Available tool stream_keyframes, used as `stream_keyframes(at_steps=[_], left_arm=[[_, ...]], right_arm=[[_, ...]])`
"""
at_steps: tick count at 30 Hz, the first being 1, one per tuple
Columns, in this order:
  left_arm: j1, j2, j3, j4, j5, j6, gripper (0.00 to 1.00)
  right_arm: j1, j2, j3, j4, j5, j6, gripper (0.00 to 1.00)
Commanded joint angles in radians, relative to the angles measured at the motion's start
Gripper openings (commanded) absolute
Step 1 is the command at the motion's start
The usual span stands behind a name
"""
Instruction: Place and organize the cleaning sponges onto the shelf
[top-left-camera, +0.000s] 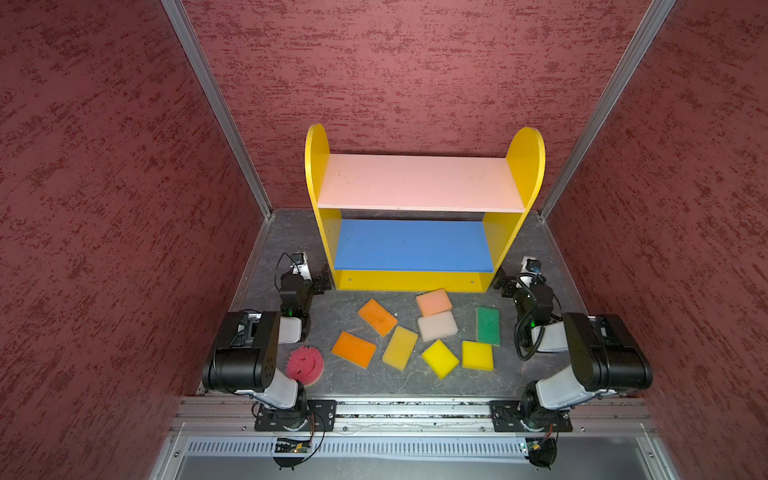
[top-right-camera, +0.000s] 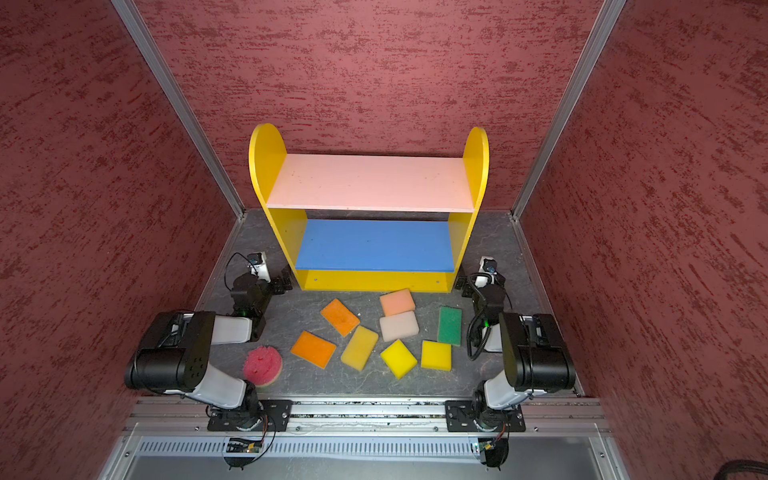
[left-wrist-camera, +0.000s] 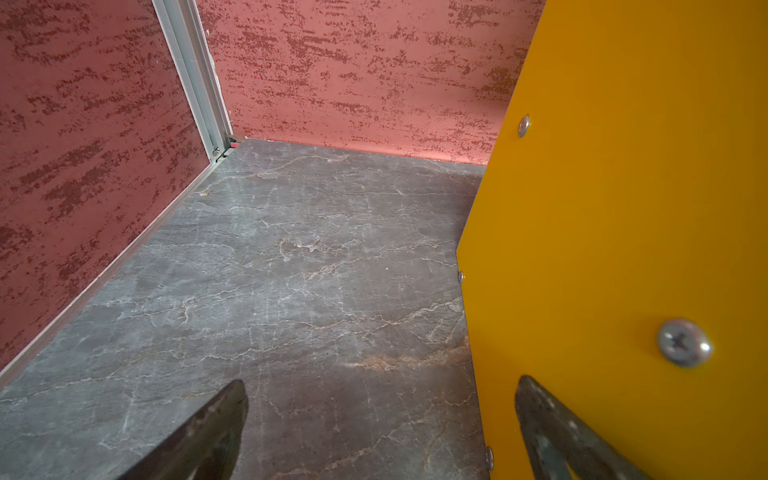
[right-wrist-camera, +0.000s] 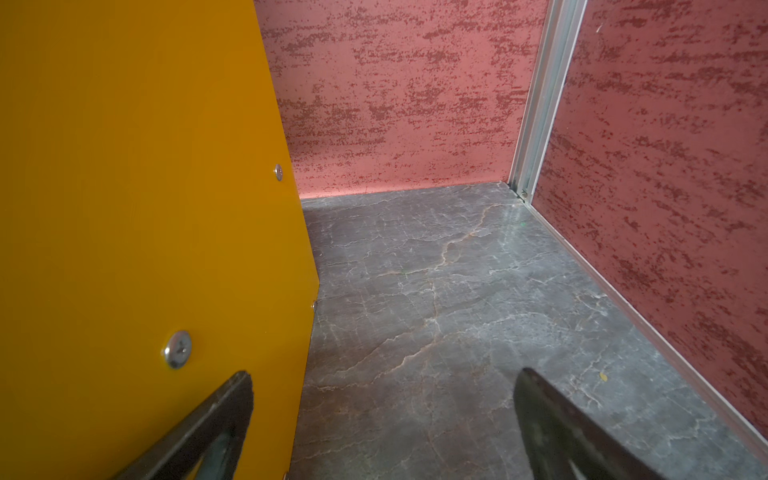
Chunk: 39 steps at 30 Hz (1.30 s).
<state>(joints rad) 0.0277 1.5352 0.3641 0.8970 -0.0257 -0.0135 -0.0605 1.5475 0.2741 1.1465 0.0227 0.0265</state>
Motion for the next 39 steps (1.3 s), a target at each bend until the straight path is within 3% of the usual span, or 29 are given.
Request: stream_keyframes(at_steps=[1,6,9,13,17,23,26,30,34,39], left_arm=[[0.004,-0.001,0.009,0.005,0.006,-0.001,1.0],[0.003,-0.003,0.009,0.006,0.009,0.0,0.99],[-0.012,-0.06,0.012,-0.045,0.006,0.015,0.99],[-0.075,-0.223,0.078,-0.286,-0.171,0.024,0.99],[-0.122,-0.325,0.131,-0.409,-0.252,-0.022,0.99],[-0.292,-0.442,0.166,-0.515,-0.505,0.026,0.99],[-0.327,-0.505,0.215,-0.705,-0.589,-0.152,0.99],[-0.315,-0.613,0.238,-0.907,-0.585,-0.379,0.99],[-0.242,-0.707,0.242,-1.026,-0.382,-0.472,0.99],[-0.225,-0.788,0.241,-1.153,-0.263,-0.538,0.99]], right_arm=[[-0.002,0.003,0.015,-0.004,0.016,0.009,0.99],[0.002,-0.004,0.006,0.011,0.026,0.007,0.99],[0.035,-0.16,-0.021,-0.056,0.104,-0.009,0.99],[0.068,-0.46,-0.005,-0.322,0.278,0.062,0.99],[0.143,-0.641,0.0,-0.514,0.305,0.102,0.99],[0.296,-0.816,0.039,-0.81,0.39,0.186,0.99],[0.338,-0.859,0.084,-0.999,0.439,0.284,0.99],[0.4,-0.913,0.114,-1.161,0.441,0.347,0.99],[0.464,-0.934,0.13,-1.301,0.463,0.41,0.94],[0.533,-0.947,0.146,-1.447,0.465,0.523,0.86]])
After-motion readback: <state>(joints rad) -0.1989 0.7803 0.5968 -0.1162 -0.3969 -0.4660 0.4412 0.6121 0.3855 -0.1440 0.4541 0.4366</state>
